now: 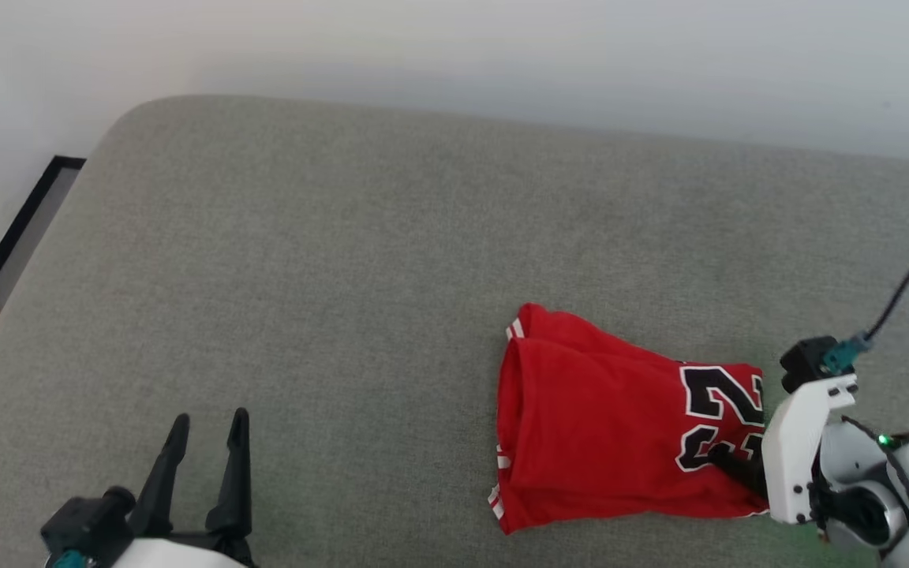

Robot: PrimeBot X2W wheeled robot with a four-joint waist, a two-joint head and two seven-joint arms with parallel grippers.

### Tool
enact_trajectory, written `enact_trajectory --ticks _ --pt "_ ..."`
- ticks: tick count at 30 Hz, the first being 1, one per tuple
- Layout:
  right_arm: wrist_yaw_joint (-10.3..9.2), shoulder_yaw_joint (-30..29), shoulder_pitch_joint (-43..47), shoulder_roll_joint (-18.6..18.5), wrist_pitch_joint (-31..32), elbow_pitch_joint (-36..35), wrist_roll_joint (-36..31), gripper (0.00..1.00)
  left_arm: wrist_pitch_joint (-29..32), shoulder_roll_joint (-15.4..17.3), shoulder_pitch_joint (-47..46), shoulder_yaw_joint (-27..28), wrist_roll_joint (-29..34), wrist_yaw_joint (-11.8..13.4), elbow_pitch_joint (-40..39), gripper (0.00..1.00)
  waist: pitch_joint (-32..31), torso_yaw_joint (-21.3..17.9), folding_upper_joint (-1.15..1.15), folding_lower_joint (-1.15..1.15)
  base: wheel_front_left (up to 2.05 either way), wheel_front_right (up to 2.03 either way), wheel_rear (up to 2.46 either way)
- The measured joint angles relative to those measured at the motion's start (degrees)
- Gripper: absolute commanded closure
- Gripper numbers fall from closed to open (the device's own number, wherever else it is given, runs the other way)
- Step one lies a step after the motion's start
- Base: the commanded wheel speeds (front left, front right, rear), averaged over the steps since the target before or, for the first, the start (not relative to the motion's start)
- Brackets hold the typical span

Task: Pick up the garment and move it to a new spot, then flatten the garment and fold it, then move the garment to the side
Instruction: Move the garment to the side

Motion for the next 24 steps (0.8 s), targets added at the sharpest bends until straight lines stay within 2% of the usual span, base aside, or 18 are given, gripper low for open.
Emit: enact_trajectory --ticks 6,8,15,24 --pt "-0.11 1.71 -4.00 1.70 3.34 4.91 0.79 0.00 0.01 0.05 -1.81 -1.14 -0.35 0.00 0.63 0.00 1.85 1.11 0.00 0.00 0.00 0.00 0.00" --pt "-0.26 3.13 -5.11 1.51 4.70 5.15 1.27 1.00 0.00 0.09 -2.27 -1.47 -0.36 0.00 0.75 0.00 2.26 1.37 0.00 0.00 0.00 0.00 0.00" --pt "-0.15 5.01 -6.62 0.43 5.79 1.40 4.01 1.00 0.01 0.55 -3.18 -0.60 -0.86 0.00 0.74 0.00 3.34 0.36 0.00 0.00 0.00 0.00 0.00" --pt "0.01 2.24 -8.48 -3.53 3.19 -7.19 4.30 1.00 0.00 3.01 -6.33 -0.73 -1.74 0.00 -0.60 0.00 4.71 -3.77 0.00 0.00 0.00 0.00 0.00"
